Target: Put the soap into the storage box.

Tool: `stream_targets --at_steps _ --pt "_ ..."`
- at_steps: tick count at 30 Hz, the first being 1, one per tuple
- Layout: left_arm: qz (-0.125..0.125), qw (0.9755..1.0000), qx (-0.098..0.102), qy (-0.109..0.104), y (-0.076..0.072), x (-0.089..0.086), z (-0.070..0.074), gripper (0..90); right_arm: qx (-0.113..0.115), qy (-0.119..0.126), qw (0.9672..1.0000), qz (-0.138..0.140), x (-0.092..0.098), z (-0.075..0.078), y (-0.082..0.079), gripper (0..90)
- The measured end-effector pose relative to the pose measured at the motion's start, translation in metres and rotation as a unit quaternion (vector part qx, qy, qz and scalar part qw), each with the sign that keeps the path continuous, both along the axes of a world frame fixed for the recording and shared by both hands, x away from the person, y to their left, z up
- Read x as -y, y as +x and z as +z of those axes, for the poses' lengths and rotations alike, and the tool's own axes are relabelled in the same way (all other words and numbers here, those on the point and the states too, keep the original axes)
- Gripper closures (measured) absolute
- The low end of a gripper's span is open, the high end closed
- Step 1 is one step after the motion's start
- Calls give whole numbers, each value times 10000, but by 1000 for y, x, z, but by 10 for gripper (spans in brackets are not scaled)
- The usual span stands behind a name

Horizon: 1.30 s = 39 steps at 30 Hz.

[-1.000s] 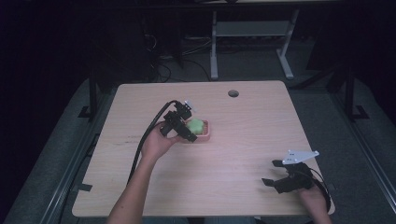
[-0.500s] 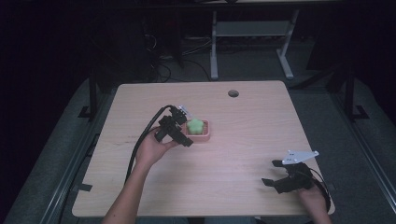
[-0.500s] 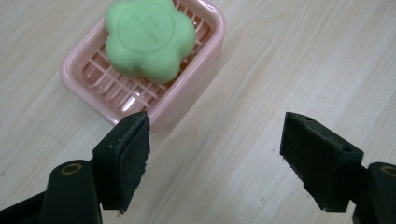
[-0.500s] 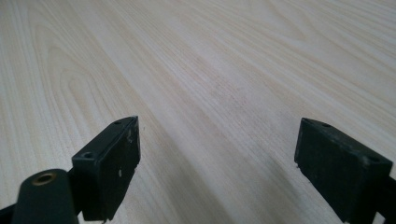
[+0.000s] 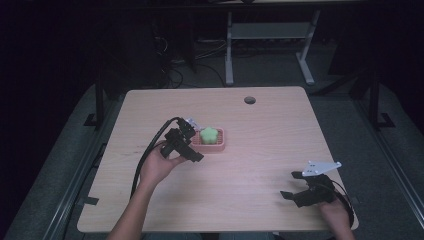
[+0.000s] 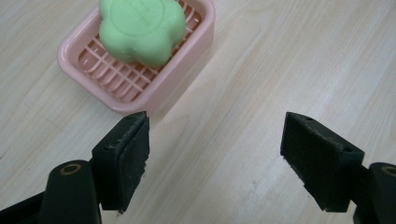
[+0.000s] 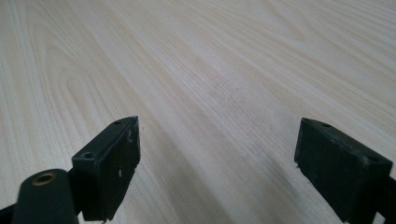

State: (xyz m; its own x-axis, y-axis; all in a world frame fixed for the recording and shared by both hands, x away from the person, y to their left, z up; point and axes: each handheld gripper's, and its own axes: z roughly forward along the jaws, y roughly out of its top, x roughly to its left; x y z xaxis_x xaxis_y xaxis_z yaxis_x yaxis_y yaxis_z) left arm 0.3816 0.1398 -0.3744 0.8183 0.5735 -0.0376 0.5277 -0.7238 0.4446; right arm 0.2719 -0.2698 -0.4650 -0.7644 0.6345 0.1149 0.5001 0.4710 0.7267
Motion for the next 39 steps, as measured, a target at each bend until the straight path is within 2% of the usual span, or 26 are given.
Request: stream_targets --at_steps 16,28,33,39 --pt "27 9999 82 -148 -21 -18 -4 240 16 -29 10000 -14 0 0 0 138" --pt "85 9996 78 -264 -36 -35 -12 240 0 -69 10000 5 -1 -1 0 138" --pt "120 9997 77 -220 -42 -41 -17 240 1 -101 9999 14 -2 -2 0 138" --pt "166 9995 46 -283 -49 -49 -22 239 11 -94 10000 30 -3 -1 -1 138"
